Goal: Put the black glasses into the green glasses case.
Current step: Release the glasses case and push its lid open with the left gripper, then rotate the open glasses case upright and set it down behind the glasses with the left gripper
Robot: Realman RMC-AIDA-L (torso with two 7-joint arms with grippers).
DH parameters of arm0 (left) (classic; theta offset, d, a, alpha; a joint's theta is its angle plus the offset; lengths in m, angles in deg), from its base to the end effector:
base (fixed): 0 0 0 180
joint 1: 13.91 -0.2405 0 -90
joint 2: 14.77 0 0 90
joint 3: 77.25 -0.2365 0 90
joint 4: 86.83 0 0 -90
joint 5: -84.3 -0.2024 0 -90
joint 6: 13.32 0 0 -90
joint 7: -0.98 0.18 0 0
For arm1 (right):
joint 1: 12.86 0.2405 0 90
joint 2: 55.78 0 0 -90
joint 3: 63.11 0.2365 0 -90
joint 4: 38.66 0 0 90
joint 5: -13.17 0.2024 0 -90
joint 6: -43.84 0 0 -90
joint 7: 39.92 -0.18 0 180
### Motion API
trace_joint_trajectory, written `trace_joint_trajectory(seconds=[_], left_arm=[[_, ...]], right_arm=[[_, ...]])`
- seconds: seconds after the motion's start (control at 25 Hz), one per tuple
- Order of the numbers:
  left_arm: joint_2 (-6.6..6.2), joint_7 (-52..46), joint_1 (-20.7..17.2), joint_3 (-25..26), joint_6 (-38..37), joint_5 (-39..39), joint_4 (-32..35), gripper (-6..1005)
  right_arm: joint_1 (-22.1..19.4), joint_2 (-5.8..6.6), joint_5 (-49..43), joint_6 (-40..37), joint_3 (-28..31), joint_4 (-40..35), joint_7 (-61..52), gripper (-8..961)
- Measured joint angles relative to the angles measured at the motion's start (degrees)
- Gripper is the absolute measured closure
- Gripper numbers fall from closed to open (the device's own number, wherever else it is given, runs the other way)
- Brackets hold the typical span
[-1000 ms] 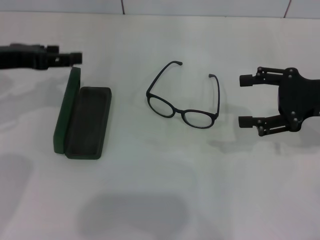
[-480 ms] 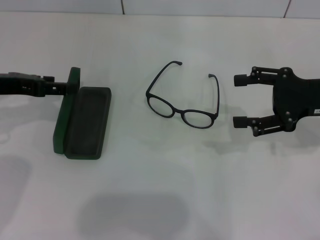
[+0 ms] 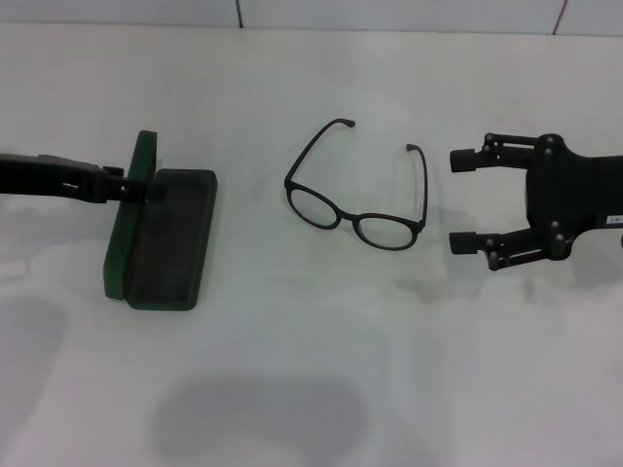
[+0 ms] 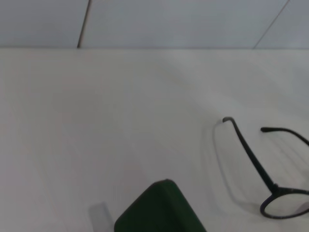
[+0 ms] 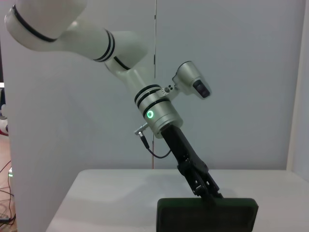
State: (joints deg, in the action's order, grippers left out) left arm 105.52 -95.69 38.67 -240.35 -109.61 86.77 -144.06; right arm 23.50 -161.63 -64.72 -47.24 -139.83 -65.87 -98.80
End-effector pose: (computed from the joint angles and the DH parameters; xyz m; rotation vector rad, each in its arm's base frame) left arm -0.2795 0.3502 0.0444 -2.4107 -1.2451 -0.2216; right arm 0.1797 0.3331 -0.0049 -2.9037 -0.0564 0.8203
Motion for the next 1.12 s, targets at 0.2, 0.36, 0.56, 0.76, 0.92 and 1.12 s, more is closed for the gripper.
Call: trace_joint_trajectory(seconds=[0.2,0.36,0.56,0.76,0.92,1.12], left_arm=[[-0.03,-1.68,1.00,0.06,2.67,-2.11,1.39,265],[-0.11,-5.05,1.47,0.07,5.08,-3.53,2.01,274],[-0.38,-6.29,1.58,0.03,4.41,-3.61,2.33,523],[-0.45,-5.89,2.12,-0.01,3.91,-3.63,2.02,699],[-0.54,-4.29,2.59,-0.03,3.91,-3.62,2.11,733],[-0.59,2.64,4.56,-0.03,3.90,-4.06,2.30,775]], right_arm=[[0.00,-0.26,-0.52,0.51,0.12,-0.21,0.00,66],[-0.18,-0.20,-0.52,0.55,0.15,-0.22,0.01,67],[-0.53,-0.07,-0.52,0.55,0.18,-0.21,0.73,67],[-0.94,-0.07,-0.51,0.18,0.18,-0.32,1.50,67],[-1.23,-0.03,-0.51,0.06,0.18,-0.49,1.57,67],[-2.42,0.17,-0.51,-0.06,0.19,-0.97,2.82,67]])
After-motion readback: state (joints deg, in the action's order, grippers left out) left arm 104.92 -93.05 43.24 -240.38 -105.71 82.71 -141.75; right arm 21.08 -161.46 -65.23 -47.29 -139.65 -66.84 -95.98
